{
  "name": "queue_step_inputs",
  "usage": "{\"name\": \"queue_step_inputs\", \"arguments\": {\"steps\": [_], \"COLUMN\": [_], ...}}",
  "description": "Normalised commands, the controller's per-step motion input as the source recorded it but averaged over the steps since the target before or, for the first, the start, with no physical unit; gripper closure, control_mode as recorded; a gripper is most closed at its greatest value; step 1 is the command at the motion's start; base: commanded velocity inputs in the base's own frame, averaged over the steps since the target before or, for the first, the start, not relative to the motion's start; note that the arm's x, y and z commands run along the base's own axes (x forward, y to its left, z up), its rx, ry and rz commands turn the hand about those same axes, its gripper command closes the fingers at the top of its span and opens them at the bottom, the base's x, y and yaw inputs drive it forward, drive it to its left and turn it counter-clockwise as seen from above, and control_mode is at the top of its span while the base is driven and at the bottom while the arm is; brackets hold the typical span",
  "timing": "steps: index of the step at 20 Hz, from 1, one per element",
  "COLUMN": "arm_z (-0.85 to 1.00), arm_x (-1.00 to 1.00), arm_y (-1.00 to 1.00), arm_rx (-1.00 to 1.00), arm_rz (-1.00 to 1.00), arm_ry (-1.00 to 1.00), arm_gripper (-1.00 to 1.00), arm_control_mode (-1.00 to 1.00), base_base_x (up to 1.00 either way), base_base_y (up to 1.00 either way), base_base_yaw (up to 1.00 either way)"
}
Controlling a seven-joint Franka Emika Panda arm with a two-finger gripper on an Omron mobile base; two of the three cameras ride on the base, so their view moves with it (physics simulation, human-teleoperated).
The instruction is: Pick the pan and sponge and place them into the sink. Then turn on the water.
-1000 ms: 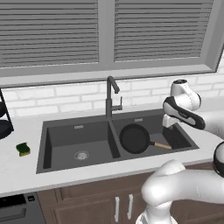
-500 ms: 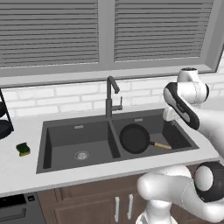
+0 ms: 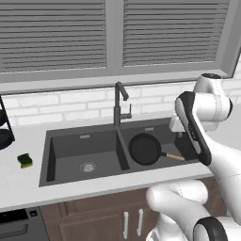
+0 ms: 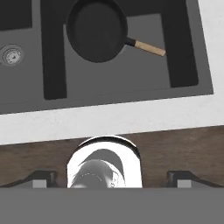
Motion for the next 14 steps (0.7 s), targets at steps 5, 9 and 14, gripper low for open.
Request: {"name": "queue_step_inputs", "arguments": {"steps": [5, 9, 14], "arm_z": [0.47, 0.28, 0.01], "arm_x": [-0.37, -0.44, -0.35], "arm_y": [0.71, 0.2, -0.15], "arm_rx": [-0.07, -0.02, 0.0], "arm_rz": [-0.09, -0.02, 0.06], "arm_ry": [-0.03, 0.0, 0.0], "arm_gripper": [-1.0, -1.0, -1.0], "arm_control_mode": [-1.0, -1.0, -1.0], "base_base_x": [0.0, 0.0, 0.0], "base_base_y": [0.0, 0.0, 0.0], "base_base_yaw": [0.0, 0.0, 0.0]}}
